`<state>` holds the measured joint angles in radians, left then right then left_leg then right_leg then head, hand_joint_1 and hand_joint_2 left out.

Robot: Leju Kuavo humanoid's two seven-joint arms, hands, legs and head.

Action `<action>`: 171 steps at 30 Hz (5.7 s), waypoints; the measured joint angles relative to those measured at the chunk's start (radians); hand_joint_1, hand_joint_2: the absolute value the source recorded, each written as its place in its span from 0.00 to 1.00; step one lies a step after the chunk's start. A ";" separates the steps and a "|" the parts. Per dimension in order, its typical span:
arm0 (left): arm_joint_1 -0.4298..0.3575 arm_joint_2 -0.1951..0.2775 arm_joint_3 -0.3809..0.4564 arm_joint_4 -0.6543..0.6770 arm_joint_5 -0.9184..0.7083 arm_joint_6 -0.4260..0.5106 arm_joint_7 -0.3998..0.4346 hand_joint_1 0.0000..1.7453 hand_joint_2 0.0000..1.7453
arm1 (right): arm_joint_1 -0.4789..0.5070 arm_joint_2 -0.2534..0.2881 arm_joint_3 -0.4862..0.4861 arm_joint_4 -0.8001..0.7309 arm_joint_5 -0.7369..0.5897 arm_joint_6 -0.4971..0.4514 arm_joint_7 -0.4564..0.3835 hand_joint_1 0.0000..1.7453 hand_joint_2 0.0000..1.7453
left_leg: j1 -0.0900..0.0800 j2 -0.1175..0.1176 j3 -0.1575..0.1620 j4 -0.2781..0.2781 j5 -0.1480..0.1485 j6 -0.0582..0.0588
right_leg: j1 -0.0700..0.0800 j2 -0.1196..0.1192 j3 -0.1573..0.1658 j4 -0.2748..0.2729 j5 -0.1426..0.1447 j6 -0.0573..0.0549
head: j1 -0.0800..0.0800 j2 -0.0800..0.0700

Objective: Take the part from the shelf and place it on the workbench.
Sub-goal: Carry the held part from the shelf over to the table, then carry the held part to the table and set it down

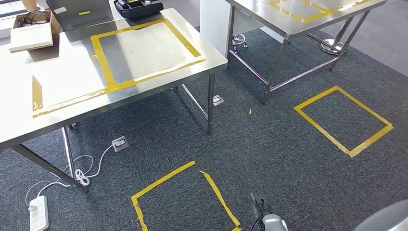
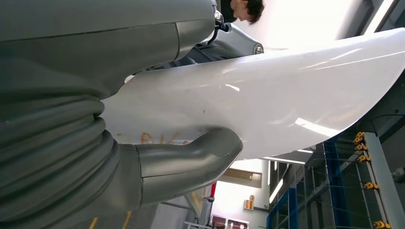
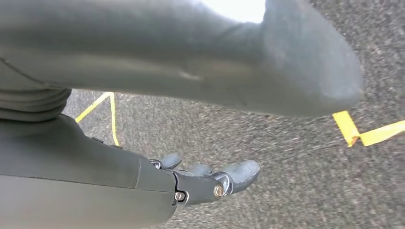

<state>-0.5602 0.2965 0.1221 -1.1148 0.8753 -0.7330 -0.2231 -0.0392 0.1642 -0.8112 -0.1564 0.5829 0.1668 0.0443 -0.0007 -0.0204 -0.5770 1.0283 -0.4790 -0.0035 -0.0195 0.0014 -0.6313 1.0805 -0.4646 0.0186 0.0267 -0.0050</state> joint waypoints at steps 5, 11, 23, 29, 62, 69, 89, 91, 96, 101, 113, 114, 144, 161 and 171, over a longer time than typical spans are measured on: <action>-0.001 -0.002 0.000 -0.003 0.000 0.006 0.000 1.00 1.00 | 0.000 0.001 -0.004 0.000 -0.001 -0.001 0.000 0.00 0.00 | 0.000 0.001 0.001 0.010 -0.016 -0.030 | 0.001 0.001 0.028 -0.038 -0.010 -0.030 | -0.002 0.000; 0.003 -0.001 0.001 0.003 0.001 0.006 0.000 1.00 1.00 | 0.003 0.001 -0.007 0.000 -0.002 -0.002 0.000 0.00 0.00 | 0.005 0.014 -0.185 0.291 -0.070 -0.049 | -0.001 0.000 0.085 -0.041 -0.055 -0.049 | -0.008 0.000; -0.003 0.002 0.002 0.005 0.003 -0.002 0.000 1.00 1.00 | -0.002 0.002 -0.014 0.000 -0.002 -0.002 0.000 0.00 0.00 | -0.003 0.014 -0.019 -0.030 0.045 0.023 | 0.004 -0.002 0.045 0.124 -0.107 -0.005 | -0.010 0.000; 0.003 -0.005 0.001 0.007 0.002 -0.002 0.001 1.00 1.00 | 0.005 0.002 -0.015 0.000 0.000 -0.007 0.003 0.00 0.00 | -0.003 0.005 0.057 -0.027 -0.024 0.014 | 0.003 0.000 -0.061 0.082 -0.062 0.000 | -0.007 0.000; 0.015 -0.006 0.004 0.017 -0.006 -0.004 0.011 1.00 1.00 | 0.000 -0.001 -0.016 0.000 0.017 -0.008 0.007 0.00 0.00 | -0.009 0.007 0.056 -0.018 -0.030 0.020 | 0.016 0.004 -0.048 -0.003 -0.016 -0.020 | -0.006 0.000; -0.001 -0.012 0.002 0.023 -0.017 -0.006 0.013 1.00 1.00 | -0.006 -0.002 -0.016 0.000 0.015 -0.010 0.017 0.00 0.00 | -0.008 0.008 0.020 0.098 -0.049 -0.017 | 0.015 0.006 0.008 -0.063 0.036 -0.056 | -0.010 0.000; -0.207 0.018 -0.236 0.420 -0.719 0.307 -0.246 1.00 1.00 | -0.009 -0.004 -0.019 0.000 0.029 -0.015 0.014 0.00 0.00 | -0.005 0.011 -0.089 -0.015 0.095 0.002 | 0.018 0.011 0.126 -0.084 -0.073 -0.054 | -0.008 0.000; -0.234 -0.001 -0.266 0.467 -0.807 0.375 -0.254 1.00 1.00 | -0.009 -0.004 -0.019 0.000 0.037 -0.015 0.015 0.00 0.00 | -0.007 0.010 -0.088 -0.014 0.093 0.006 | 0.015 0.008 0.128 -0.088 -0.076 -0.042 | -0.008 0.000; -0.315 -0.115 -0.377 0.595 -1.076 0.609 -0.228 1.00 1.00 | -0.011 -0.007 -0.019 0.000 0.056 -0.017 0.035 0.00 0.00 | -0.009 0.003 -0.088 -0.012 0.094 0.012 | 0.009 0.000 0.133 -0.090 -0.076 -0.020 | -0.008 0.000; -0.388 -0.236 -0.534 0.683 -1.289 0.779 -0.178 1.00 1.00 | -0.013 -0.011 -0.019 0.000 0.074 -0.017 0.050 0.00 0.00 | -0.009 0.003 -0.087 -0.012 0.096 0.014 | 0.010 0.000 0.134 -0.090 -0.073 -0.013 | -0.008 0.000; -0.424 -0.385 -0.676 0.758 -1.374 0.881 -0.172 1.00 1.00 | -0.012 -0.018 -0.017 0.000 0.101 -0.016 0.059 0.00 0.00 | -0.009 0.005 -0.083 -0.013 0.097 0.014 | 0.011 0.001 0.135 -0.088 -0.073 -0.012 | -0.008 0.000; -0.425 -0.392 -0.682 0.761 -1.383 0.884 -0.173 1.00 1.00 | -0.011 -0.019 -0.017 0.000 0.102 -0.015 0.059 0.00 0.00 | -0.009 0.004 -0.083 -0.013 0.097 0.014 | 0.011 0.001 0.135 -0.088 -0.074 -0.012 | -0.008 0.000; -0.352 -0.480 -0.920 0.862 -1.669 0.885 -0.035 1.00 1.00 | 0.001 -0.025 -0.017 0.000 0.118 0.017 0.040 0.00 0.00 | -0.013 0.004 -0.075 -0.025 0.093 0.030 | 0.005 -0.001 0.143 -0.097 -0.074 0.000 | -0.008 0.000; -0.351 -0.451 -0.920 0.865 -1.673 0.874 -0.012 1.00 1.00 | 0.004 -0.030 -0.017 0.001 0.139 0.025 0.040 0.00 0.00 | 0.014 0.026 -0.080 0.039 0.036 -0.028 | -0.021 -0.001 0.043 -0.018 -0.037 -0.009 | 0.004 0.000; -0.351 -0.430 -0.920 0.868 -1.689 0.871 -0.008 1.00 1.00 | 0.002 -0.025 -0.018 0.001 0.142 0.024 0.036 0.00 0.00 | -0.022 0.009 -0.080 0.052 0.047 0.044 | 0.006 0.030 0.054 -0.027 -0.041 -0.030 | 0.003 0.000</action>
<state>-0.9114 -0.1330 -0.7977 -0.2468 -0.8134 0.1383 -0.2316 -0.0369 0.1391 -0.8288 -0.1557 0.7252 0.1907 0.0808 -0.0231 -0.0110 -0.6575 1.0805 -0.4324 0.0403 -0.0132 0.0312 -0.5773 1.0538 -0.5058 -0.0119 0.0300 -0.0050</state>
